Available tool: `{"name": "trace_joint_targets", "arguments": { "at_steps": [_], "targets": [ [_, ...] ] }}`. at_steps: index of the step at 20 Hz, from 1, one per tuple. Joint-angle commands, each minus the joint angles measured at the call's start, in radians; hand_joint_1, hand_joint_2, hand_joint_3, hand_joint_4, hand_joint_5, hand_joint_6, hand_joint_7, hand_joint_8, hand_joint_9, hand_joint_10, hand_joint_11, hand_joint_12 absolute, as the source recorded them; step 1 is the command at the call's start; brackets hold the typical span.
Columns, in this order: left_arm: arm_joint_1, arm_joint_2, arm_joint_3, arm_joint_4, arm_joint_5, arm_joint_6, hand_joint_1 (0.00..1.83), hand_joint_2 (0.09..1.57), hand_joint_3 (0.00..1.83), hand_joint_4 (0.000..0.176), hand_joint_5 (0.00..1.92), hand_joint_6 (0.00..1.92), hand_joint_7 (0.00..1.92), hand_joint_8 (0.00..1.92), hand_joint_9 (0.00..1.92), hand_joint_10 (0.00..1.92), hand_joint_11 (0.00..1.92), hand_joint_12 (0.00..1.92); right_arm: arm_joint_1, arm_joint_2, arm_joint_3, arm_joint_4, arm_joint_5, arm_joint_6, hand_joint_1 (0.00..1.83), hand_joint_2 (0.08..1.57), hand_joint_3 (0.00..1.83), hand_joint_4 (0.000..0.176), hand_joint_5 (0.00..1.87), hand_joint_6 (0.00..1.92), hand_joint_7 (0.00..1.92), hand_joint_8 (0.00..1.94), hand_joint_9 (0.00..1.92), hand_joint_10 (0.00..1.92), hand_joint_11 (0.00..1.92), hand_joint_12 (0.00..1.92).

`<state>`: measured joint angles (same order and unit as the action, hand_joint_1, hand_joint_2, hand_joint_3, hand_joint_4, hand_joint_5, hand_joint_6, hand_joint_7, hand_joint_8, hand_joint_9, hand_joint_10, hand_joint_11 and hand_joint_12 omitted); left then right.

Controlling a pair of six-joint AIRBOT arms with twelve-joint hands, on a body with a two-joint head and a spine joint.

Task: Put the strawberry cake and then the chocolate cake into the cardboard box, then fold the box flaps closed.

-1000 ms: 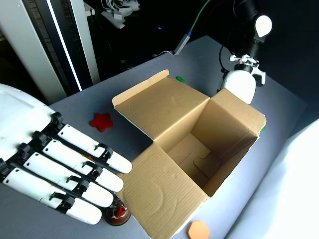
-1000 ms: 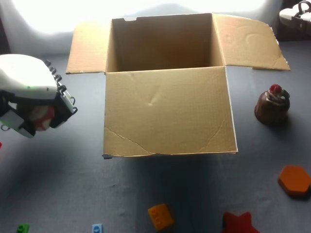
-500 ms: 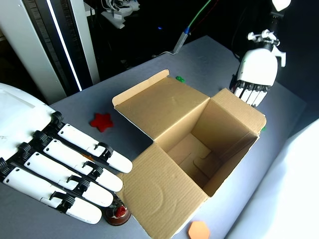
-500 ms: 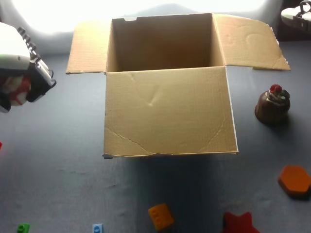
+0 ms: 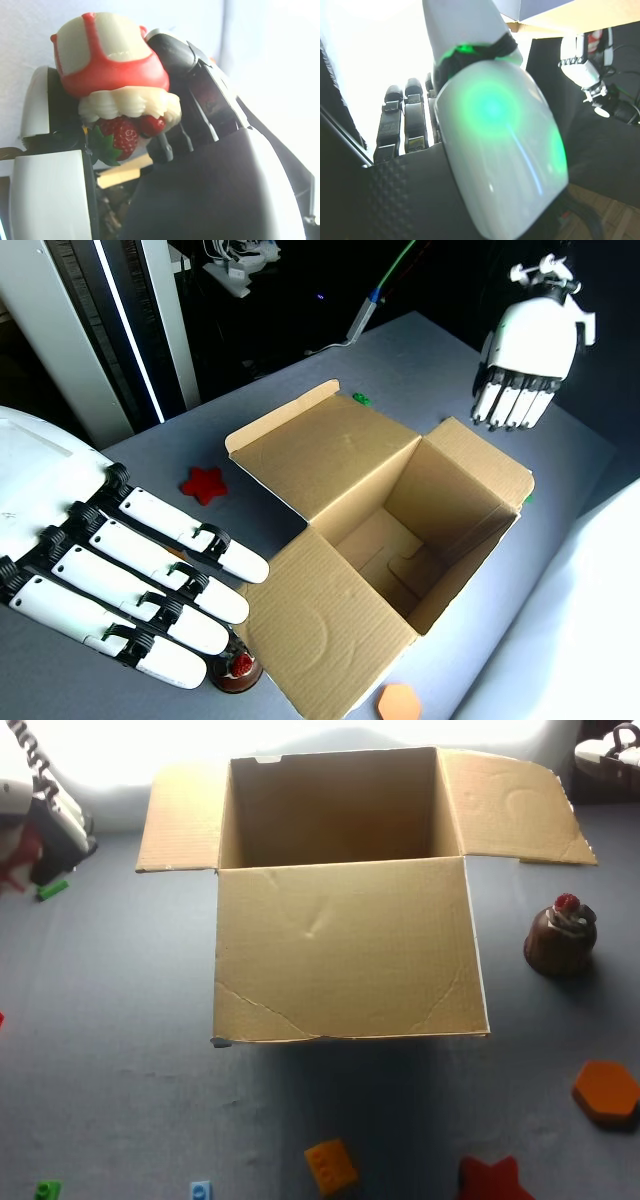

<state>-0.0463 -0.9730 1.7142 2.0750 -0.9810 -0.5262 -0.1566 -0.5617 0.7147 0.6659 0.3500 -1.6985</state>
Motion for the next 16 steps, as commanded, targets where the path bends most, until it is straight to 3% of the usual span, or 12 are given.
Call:
{"name": "trace_joint_targets", "arguments": {
  "at_steps": [1, 2, 3, 5, 6, 8, 10, 11, 14, 16],
  "targets": [
    [-0.031, 0.003, 0.010, -0.043, 0.004, -0.002, 1.34, 1.20, 0.00, 0.000, 0.85, 1.31, 0.69, 1.36, 0.77, 1.36, 0.92, 1.57, 0.003, 0.013, 0.004, -0.013, 0.141, -0.007, 1.28, 0.98, 0.00, 0.026, 0.02, 0.00, 0.05, 0.00, 0.06, 0.02, 0.03, 0.03],
    [-0.058, 0.000, 0.011, -0.023, -0.003, -0.007, 1.34, 1.20, 0.00, 0.000, 0.82, 1.29, 0.69, 1.29, 0.86, 1.34, 0.89, 1.51, 0.000, 0.013, 0.004, 0.027, 0.149, -0.021, 1.29, 0.98, 0.00, 0.019, 0.03, 0.00, 0.06, 0.00, 0.08, 0.01, 0.00, 0.16],
    [-0.103, -0.007, 0.012, 0.011, -0.013, -0.015, 1.34, 1.19, 0.00, 0.000, 0.82, 1.29, 0.69, 1.26, 0.89, 1.32, 0.90, 1.48, 0.002, 0.012, 0.006, 0.100, 0.141, -0.046, 1.28, 0.99, 0.00, 0.013, 0.01, 0.00, 0.06, 0.00, 0.07, 0.00, 0.00, 0.14],
    [-0.144, -0.016, 0.013, 0.043, -0.021, -0.024, 1.34, 1.20, 0.00, 0.000, 0.85, 1.35, 0.72, 1.25, 0.79, 1.31, 0.93, 1.46, 0.005, 0.009, 0.011, 0.140, 0.122, -0.059, 1.26, 0.97, 0.00, 0.011, 0.02, 0.00, 0.07, 0.00, 0.07, 0.00, 0.00, 0.21],
    [-0.163, -0.022, 0.013, 0.057, -0.027, -0.028, 1.35, 1.18, 0.00, 0.000, 0.84, 1.31, 0.71, 1.19, 0.89, 1.28, 0.93, 1.42, 0.005, 0.008, 0.015, 0.160, 0.109, -0.069, 1.27, 0.96, 0.00, 0.018, 0.03, 0.00, 0.08, 0.00, 0.08, 0.00, 0.00, 0.27],
    [-0.203, -0.040, 0.011, 0.086, -0.039, -0.038, 1.34, 1.19, 0.00, 0.000, 0.86, 1.32, 0.73, 1.22, 0.82, 1.29, 0.91, 1.40, 0.005, 0.002, 0.035, 0.266, 0.077, -0.118, 1.29, 0.95, 0.00, 0.005, 0.03, 0.00, 0.07, 0.00, 0.07, 0.00, 0.00, 0.24],
    [-0.226, -0.053, 0.003, 0.107, -0.049, -0.046, 1.35, 1.19, 0.00, 0.000, 0.85, 1.33, 0.75, 1.23, 0.82, 1.30, 0.90, 1.40, 0.005, -0.008, 0.060, 0.353, 0.063, -0.153, 1.27, 0.96, 0.00, 0.011, 0.02, 0.00, 0.07, 0.00, 0.07, 0.00, 0.00, 0.18],
    [-0.238, -0.065, -0.008, 0.125, -0.057, -0.051, 1.35, 1.19, 0.00, 0.000, 0.83, 1.32, 0.70, 1.23, 0.87, 1.31, 0.90, 1.39, 0.004, -0.012, 0.070, 0.411, 0.063, -0.179, 1.26, 0.96, 0.00, 0.011, 0.02, 0.00, 0.08, 0.00, 0.07, 0.00, 0.00, 0.25],
    [-0.256, -0.090, -0.049, 0.151, -0.061, -0.055, 1.35, 1.19, 0.00, 0.000, 0.82, 1.34, 0.69, 1.23, 0.90, 1.29, 0.91, 1.40, 0.001, -0.016, 0.078, 0.433, 0.066, -0.193, 1.27, 0.98, 0.01, 0.021, 0.03, 0.00, 0.09, 0.00, 0.08, 0.00, 0.00, 0.18],
    [-0.261, -0.114, -0.072, 0.156, -0.061, -0.055, 1.35, 1.18, 0.00, 0.000, 0.82, 1.32, 0.72, 1.20, 0.91, 1.29, 0.93, 1.43, -0.003, -0.017, 0.078, 0.448, 0.088, -0.208, 1.30, 0.98, 0.00, 0.016, 0.04, 0.00, 0.10, 0.00, 0.08, 0.00, 0.00, 0.30]
  ]
}}
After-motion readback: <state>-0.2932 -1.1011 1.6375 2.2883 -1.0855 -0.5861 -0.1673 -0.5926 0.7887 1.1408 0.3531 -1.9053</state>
